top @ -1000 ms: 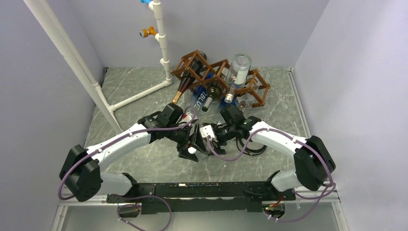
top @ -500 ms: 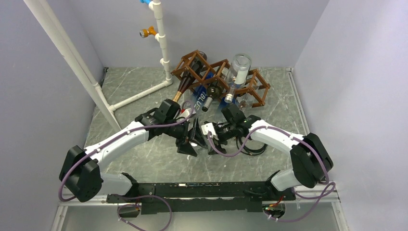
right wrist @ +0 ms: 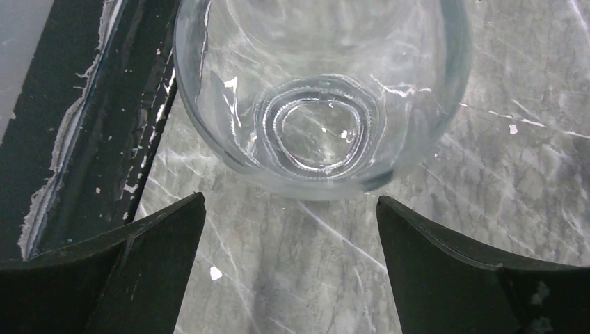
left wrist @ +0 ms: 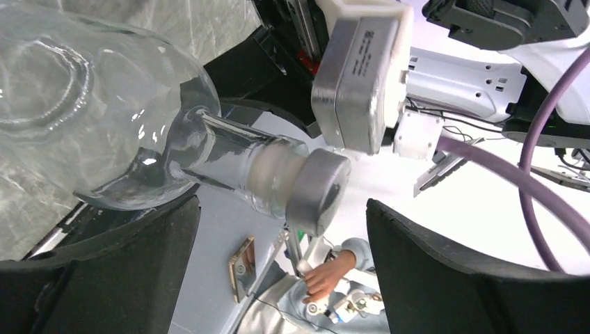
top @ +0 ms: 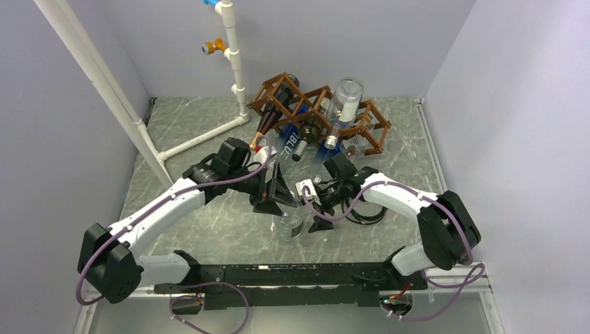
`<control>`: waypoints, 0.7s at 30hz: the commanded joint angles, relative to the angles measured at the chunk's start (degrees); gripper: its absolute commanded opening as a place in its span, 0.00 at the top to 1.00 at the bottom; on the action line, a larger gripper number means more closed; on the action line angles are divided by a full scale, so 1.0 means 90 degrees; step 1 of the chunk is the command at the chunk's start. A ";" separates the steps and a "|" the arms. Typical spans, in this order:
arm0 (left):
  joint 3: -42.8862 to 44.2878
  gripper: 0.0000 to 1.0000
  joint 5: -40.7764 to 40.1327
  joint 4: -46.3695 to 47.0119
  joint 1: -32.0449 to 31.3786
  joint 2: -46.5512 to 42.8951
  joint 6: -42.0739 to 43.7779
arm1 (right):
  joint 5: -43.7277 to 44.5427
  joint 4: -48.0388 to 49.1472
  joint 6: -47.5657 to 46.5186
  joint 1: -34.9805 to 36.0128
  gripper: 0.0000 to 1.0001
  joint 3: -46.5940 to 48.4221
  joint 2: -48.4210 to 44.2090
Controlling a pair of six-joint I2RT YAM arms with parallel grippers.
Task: Take the wine bottle off the wine rack
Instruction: Place the wine bottle at the center of the board.
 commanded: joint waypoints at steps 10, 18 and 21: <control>-0.0054 0.04 -0.1677 -0.0454 0.0144 -0.1639 0.2395 | -0.0606 -0.1235 -0.0263 -0.0486 0.03 0.0762 -0.0827; -0.1122 0.01 -0.4390 0.0045 0.0144 -0.3896 0.3773 | -0.0339 -0.3087 -0.0968 -0.0461 0.04 0.2198 -0.0574; -0.1842 0.00 -0.4544 0.0789 0.0144 -0.4827 0.4025 | -0.0408 -0.3293 -0.0886 -0.0407 0.04 0.2701 -0.0446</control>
